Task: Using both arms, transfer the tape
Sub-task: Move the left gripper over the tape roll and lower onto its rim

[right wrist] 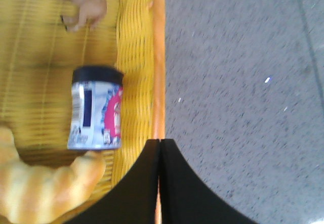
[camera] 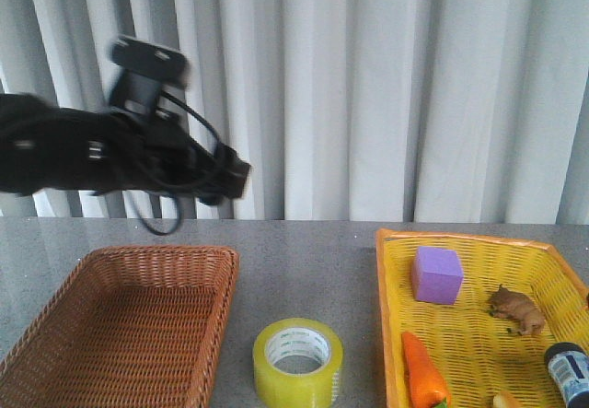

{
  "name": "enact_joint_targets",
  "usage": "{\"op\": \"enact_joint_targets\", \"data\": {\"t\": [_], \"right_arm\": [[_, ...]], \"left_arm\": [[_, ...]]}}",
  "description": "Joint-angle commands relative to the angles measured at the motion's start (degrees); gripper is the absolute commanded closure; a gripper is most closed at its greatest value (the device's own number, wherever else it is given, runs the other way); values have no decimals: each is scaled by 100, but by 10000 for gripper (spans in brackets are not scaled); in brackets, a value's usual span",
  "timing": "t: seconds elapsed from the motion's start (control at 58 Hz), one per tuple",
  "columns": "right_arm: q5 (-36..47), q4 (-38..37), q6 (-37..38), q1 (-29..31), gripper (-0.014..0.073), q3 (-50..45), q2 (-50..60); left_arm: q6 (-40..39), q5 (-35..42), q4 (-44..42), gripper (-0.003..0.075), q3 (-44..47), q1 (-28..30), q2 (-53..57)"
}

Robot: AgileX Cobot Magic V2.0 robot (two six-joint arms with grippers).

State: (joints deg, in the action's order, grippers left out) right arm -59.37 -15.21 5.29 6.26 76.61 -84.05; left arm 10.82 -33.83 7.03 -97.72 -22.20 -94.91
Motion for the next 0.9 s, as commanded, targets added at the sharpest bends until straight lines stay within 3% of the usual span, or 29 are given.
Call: {"op": "enact_joint_targets", "data": {"t": [0.0,0.31,0.603,0.879], "right_arm": [[257,-83,-4,30,602,-37,186],[167,-77,-4,30,602,-47,186],[167,-77,-4,30,602,-47,186],[167,-77,-4,30,602,-47,186]], "left_arm": [[26,-151,-18,186,-791,-50,-459],[-568,-819,-30,186,-2089,-194,-2035],[-551,-1077,-416,186,-2186,-535,-2581],[-492,-1856,-703,186,-2186,-606,-2662]]}}
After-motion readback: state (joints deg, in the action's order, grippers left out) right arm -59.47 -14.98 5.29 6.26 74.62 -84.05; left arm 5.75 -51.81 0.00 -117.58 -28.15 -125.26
